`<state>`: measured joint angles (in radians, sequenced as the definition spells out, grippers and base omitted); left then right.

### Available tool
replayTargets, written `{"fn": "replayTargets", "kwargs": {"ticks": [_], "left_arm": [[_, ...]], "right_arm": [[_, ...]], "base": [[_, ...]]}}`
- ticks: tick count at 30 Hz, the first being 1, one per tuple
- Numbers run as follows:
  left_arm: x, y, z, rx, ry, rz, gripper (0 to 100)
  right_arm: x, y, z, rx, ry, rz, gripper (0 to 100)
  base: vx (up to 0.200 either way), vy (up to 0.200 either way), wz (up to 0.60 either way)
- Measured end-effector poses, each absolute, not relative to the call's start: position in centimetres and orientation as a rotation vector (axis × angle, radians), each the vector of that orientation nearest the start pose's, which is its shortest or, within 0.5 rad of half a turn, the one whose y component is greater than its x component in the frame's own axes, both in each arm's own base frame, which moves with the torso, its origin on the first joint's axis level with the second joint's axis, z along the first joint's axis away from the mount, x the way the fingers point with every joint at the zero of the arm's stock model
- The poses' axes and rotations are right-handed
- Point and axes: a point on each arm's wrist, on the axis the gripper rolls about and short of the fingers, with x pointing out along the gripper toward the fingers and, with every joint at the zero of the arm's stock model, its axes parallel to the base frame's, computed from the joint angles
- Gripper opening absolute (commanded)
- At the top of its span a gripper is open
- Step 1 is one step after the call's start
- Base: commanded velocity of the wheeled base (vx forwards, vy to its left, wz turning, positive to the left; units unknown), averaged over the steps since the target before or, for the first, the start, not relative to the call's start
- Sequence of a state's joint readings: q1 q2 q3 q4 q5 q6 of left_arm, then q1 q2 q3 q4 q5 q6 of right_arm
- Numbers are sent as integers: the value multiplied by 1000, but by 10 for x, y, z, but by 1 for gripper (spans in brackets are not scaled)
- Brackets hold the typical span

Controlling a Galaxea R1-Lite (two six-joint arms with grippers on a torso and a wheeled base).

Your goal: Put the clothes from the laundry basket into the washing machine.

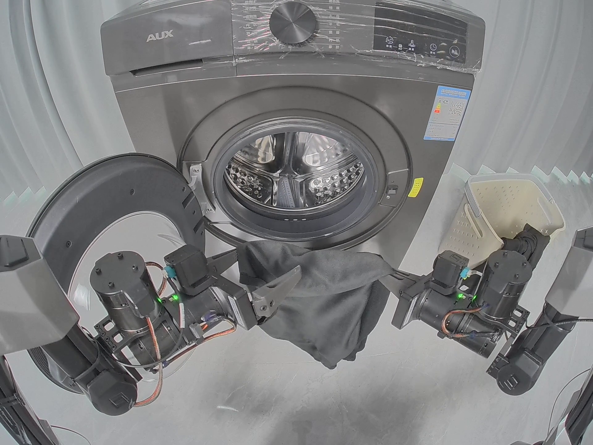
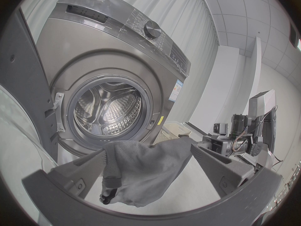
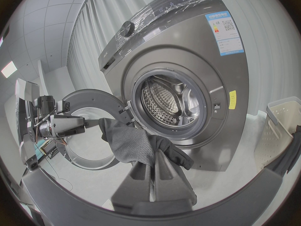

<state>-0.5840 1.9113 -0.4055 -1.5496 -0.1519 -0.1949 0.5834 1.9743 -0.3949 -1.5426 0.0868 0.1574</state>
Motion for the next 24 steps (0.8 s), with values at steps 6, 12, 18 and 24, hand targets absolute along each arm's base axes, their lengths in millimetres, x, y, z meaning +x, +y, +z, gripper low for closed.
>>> {"fn": "replayTargets", "kwargs": {"ticks": [6, 12, 18, 24], "left_arm": [[239, -162, 120, -199, 20, -738, 100], [238, -162, 120, -198, 23, -738, 100], [238, -163, 118, -195, 28, -740, 100], [237, -161, 114, -191, 44, -735, 0]], "right_arm": [[247, 168, 90, 137, 106, 671, 0], [249, 170, 93, 142, 90, 673, 0], [249, 170, 98, 146, 73, 675, 0], [247, 169, 105, 153, 51, 677, 0]], "base": [[0, 0, 0], [0, 0, 0], [0, 0, 0], [0, 0, 0]]}}
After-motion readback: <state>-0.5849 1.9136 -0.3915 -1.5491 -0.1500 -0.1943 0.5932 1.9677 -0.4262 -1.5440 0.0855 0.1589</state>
